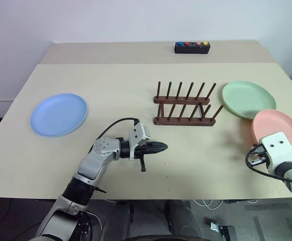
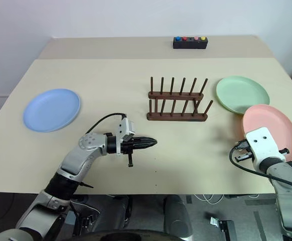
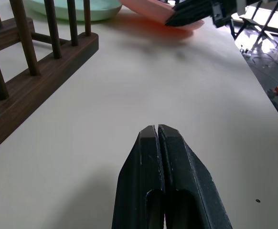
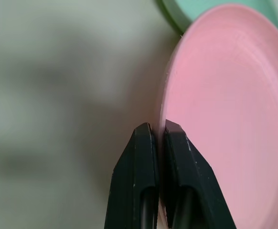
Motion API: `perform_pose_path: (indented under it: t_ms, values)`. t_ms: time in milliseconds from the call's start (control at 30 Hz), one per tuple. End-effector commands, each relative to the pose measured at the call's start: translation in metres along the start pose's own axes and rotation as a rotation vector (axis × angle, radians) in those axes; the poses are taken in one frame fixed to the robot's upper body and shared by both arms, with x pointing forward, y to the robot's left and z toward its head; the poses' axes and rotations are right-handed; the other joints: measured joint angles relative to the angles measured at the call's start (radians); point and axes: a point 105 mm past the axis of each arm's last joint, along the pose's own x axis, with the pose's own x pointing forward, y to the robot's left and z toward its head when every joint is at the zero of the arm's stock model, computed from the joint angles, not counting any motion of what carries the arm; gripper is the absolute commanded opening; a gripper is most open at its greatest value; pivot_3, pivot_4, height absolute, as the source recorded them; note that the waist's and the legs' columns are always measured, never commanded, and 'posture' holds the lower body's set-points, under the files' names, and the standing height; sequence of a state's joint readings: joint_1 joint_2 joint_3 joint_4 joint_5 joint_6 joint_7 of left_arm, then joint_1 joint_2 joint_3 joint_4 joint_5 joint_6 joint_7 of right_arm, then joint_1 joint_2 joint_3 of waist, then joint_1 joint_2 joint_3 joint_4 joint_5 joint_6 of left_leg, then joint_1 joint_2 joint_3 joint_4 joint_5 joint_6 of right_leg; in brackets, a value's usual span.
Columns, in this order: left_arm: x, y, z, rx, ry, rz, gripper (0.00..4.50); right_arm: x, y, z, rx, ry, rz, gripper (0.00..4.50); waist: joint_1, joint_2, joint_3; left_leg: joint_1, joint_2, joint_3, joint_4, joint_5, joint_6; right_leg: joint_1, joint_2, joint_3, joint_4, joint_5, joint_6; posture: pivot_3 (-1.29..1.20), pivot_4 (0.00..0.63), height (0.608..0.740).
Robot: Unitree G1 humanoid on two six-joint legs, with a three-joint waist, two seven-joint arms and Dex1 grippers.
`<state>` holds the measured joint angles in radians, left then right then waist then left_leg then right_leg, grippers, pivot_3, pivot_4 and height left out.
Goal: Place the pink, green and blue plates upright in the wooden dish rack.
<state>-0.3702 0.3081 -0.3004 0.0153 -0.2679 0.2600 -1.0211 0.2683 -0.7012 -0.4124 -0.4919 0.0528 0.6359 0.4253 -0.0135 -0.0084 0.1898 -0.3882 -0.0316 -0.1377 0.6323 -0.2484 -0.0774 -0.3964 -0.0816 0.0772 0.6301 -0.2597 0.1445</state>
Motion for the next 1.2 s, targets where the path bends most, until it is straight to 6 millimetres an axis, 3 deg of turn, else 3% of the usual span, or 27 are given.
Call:
perform_pose_path:
  t_ms: [33,167,267,333,567,800,1033,1200]
  values:
    - [0.004,0.002,0.009,0.049,-0.021,-0.011,0.03,-0.017,-0.018,0.045,-0.166,-0.158,-0.053,0.03,0.000,0.000,0.000,0.000,0.000,0.000,0.000,0.000,0.000,0.000,0.000,0.000,0.000,0.000,0.000,0.00,0.150,0.740]
    - [0.004,0.005,0.009,0.058,-0.024,-0.004,0.03,-0.027,-0.035,0.084,-0.238,-0.304,-0.079,0.03,-0.001,0.000,0.000,0.000,0.000,0.000,0.000,0.000,0.000,0.000,0.000,0.000,0.000,0.000,0.000,0.00,0.150,0.740]
    - [0.004,0.006,0.009,0.061,-0.026,0.004,0.03,-0.035,-0.039,0.128,-0.248,-0.485,-0.032,0.03,-0.004,0.000,0.000,0.000,0.000,0.000,0.000,0.000,0.000,0.000,0.000,0.000,0.000,0.000,0.000,0.00,0.150,0.740]
    - [0.003,0.008,0.009,0.064,-0.028,0.015,0.03,-0.037,-0.033,0.154,-0.201,-0.615,0.070,0.03,-0.004,0.000,0.001,0.000,0.001,0.001,0.000,0.000,0.000,0.000,0.000,0.000,0.000,0.000,0.000,0.00,0.150,0.740]
    - [0.001,0.009,0.009,0.068,-0.038,0.054,0.03,-0.036,-0.026,0.210,0.096,-0.917,0.357,0.03,-0.001,-0.002,0.001,-0.001,0.000,0.000,0.000,0.000,0.000,0.000,0.000,0.000,-0.001,0.000,0.000,0.00,0.150,0.740]
    - [-0.004,0.011,0.010,0.066,-0.043,0.097,0.03,-0.034,-0.020,0.228,0.331,-1.001,0.575,0.03,0.000,-0.001,0.001,-0.001,0.001,0.000,-0.001,0.000,0.000,-0.001,0.000,0.000,-0.001,0.000,0.000,0.00,0.150,0.740]
    - [-0.013,0.011,0.018,0.074,-0.080,0.127,0.03,-0.033,-0.015,0.227,0.567,-1.023,0.723,0.03,-0.001,0.000,0.001,-0.002,0.001,0.000,-0.001,0.000,0.000,-0.002,0.000,0.000,0.000,0.000,0.000,0.00,0.150,0.740]
    - [-0.021,0.014,0.034,0.078,-0.138,0.151,0.03,-0.033,-0.009,0.223,0.603,-1.002,0.772,0.03,-0.001,0.000,0.001,-0.002,0.000,0.000,-0.001,0.000,0.000,-0.002,0.000,0.000,0.000,0.000,0.000,0.00,0.150,0.740]
